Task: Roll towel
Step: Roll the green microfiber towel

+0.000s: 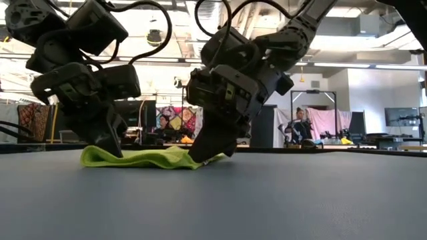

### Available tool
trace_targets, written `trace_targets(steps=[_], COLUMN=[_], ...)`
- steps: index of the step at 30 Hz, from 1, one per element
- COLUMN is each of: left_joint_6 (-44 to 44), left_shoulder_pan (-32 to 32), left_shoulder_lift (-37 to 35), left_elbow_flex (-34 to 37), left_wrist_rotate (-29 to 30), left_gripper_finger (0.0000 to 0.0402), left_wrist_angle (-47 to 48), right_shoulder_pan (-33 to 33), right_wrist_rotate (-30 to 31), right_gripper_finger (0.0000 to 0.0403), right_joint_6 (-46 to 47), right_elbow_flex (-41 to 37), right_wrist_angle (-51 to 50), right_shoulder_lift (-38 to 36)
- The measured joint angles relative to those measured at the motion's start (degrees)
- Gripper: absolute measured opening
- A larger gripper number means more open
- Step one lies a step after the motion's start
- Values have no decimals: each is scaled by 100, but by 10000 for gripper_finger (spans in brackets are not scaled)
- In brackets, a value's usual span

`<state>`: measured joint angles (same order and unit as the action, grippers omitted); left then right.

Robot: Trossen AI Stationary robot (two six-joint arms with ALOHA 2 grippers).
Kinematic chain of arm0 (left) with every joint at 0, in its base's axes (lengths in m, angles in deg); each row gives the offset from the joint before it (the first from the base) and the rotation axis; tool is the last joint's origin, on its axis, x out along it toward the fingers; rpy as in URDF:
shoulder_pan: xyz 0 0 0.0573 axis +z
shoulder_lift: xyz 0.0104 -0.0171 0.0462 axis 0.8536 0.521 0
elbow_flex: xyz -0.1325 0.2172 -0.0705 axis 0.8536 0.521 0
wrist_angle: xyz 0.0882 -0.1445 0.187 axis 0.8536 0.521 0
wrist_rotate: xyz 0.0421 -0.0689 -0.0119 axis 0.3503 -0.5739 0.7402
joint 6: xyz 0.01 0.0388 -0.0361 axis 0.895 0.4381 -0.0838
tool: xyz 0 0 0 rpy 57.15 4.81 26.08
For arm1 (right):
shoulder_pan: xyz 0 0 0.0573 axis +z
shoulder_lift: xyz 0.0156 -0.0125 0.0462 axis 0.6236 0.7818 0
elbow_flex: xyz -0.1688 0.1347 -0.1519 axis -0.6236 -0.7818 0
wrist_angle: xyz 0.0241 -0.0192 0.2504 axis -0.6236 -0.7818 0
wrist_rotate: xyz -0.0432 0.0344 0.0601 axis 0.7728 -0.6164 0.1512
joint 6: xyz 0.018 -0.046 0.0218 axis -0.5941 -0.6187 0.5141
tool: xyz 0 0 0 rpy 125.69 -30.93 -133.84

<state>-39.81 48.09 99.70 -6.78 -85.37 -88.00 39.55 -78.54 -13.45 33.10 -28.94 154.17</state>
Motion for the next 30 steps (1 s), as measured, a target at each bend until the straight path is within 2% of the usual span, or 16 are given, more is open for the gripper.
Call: trace_targets(steps=[10,17,24,30], left_joint_6=[15,44,-53,-140], left_shoulder_pan=[-139,-139,-155,-283], left_shoulder_lift=[0,0,7,7], left_elbow_flex=[0,1,11,11], left_wrist_rotate=[80,145,-511,-526], left_gripper_finger=[0,0,0,0], left_wrist_angle=[175,-1116,-952,-897], right_shoulder_pan=[-13,-15,-15,-9], right_wrist_rotate=[-274,-409,-416,-418], right_gripper_finger=[22,22,22,22], right_joint_6=[1,219,248,245], right_elbow_flex=[0,-33,-33,-31], right_wrist_angle=[-259,-105,-97,-97], right_shoulder_lift=[3,10,10,10])
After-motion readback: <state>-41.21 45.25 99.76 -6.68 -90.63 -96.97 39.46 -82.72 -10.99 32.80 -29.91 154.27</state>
